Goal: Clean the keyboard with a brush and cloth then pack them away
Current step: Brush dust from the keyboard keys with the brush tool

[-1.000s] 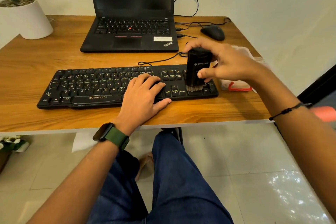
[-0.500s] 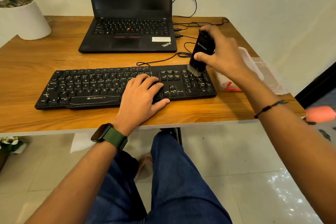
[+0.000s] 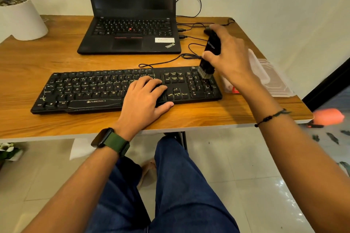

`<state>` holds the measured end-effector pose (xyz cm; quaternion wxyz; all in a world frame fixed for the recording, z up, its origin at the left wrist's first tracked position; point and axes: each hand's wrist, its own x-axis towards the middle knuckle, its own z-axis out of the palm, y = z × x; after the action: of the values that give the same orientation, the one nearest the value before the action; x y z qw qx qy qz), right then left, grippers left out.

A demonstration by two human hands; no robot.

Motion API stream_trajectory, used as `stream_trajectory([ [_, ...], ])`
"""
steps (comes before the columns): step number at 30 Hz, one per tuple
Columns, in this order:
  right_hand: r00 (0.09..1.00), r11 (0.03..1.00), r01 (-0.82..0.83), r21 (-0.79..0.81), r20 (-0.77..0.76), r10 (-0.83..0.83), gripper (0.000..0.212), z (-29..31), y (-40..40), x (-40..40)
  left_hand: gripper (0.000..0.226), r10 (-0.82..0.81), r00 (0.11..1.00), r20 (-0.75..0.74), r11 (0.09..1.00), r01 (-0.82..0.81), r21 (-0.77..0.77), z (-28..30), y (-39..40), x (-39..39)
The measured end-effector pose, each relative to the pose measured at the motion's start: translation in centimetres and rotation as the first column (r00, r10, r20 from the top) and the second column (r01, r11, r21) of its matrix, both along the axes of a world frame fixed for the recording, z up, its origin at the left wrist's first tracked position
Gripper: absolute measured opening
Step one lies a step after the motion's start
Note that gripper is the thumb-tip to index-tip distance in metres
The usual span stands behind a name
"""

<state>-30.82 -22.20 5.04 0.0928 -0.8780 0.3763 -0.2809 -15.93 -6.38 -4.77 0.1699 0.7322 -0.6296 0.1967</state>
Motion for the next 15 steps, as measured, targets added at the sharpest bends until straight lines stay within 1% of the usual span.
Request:
stream_trajectory([
  [4,0.997,1.0,0.009,-0.008,-0.072,-0.01,0.057,-1.0,0.5,0.3,0.058,0.004,1.0,-0.002,1.0,-0.004,0.004,0.0,0.0,0.0],
  [7,0.996,1.0,-0.011,0.014,-0.092,0.012,0.057,-0.9,1.1,-0.7,0.058,0.002,1.0,-0.001,1.0,-0.002,0.008,0.0,0.0,0.0],
  [11,0.981,0.999,-0.022,0.047,-0.189,0.031,0.058,0.3,1.5,-2.2,0.058,0.0,1.0,-0.003,1.0,0.0,0.003,0.0,0.0,0.0],
  [13,0.988,0.996,-0.001,0.084,-0.153,0.014,0.059,1.0,1.1,-2.0,0.057,-0.004,1.0,0.002,1.0,0.004,-0.006,-0.1,0.0,0.0],
  [15,0.996,0.997,0.036,0.067,-0.082,-0.031,0.06,1.2,0.5,-1.2,0.057,-0.006,1.0,0.0,1.0,0.006,-0.003,0.0,0.0,0.0],
])
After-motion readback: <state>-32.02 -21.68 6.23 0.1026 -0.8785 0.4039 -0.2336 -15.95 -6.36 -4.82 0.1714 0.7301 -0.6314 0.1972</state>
